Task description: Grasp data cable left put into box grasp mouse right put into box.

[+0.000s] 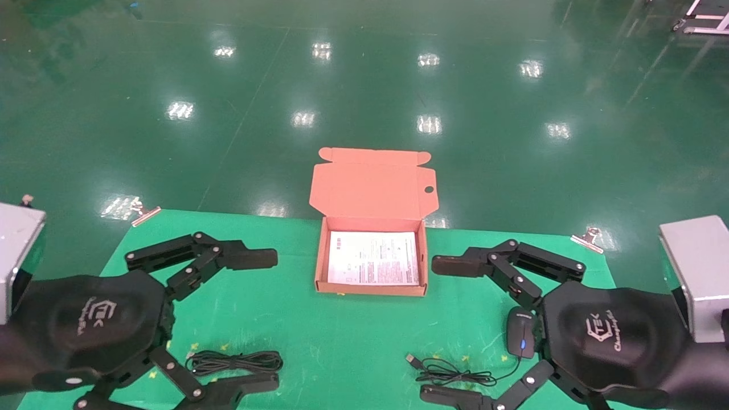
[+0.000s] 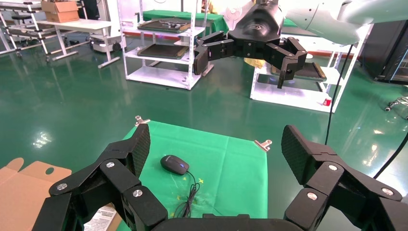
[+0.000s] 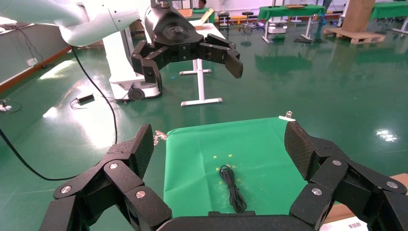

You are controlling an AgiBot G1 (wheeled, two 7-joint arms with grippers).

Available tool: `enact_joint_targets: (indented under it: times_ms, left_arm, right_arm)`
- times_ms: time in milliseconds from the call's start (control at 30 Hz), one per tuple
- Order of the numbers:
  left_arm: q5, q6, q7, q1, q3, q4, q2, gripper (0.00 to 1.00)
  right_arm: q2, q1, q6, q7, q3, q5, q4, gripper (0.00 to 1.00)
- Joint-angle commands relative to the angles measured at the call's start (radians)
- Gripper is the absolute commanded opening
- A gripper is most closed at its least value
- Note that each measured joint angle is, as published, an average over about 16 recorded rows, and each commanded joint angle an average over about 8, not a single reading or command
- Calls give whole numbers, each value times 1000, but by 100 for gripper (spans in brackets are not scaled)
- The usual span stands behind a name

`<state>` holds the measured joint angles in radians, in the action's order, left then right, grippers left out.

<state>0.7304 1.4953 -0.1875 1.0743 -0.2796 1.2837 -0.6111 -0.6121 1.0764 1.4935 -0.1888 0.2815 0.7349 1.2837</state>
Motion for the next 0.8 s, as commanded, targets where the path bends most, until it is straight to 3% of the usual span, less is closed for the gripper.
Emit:
enact_joint_targets:
  times_ms: [33, 600, 800]
  left_arm:
    - [0, 0, 0, 0, 0, 0, 0, 100]
    - [17, 2, 0, 5, -8, 4, 0, 100]
    - [130, 10, -10, 55, -52, 23, 6, 100]
  right_arm:
    - [0, 0, 0, 0, 0, 0, 0, 100]
    - [4, 1, -2, 4, -1, 4, -1, 100]
    - [27, 21, 2, 30, 9, 70, 16, 100]
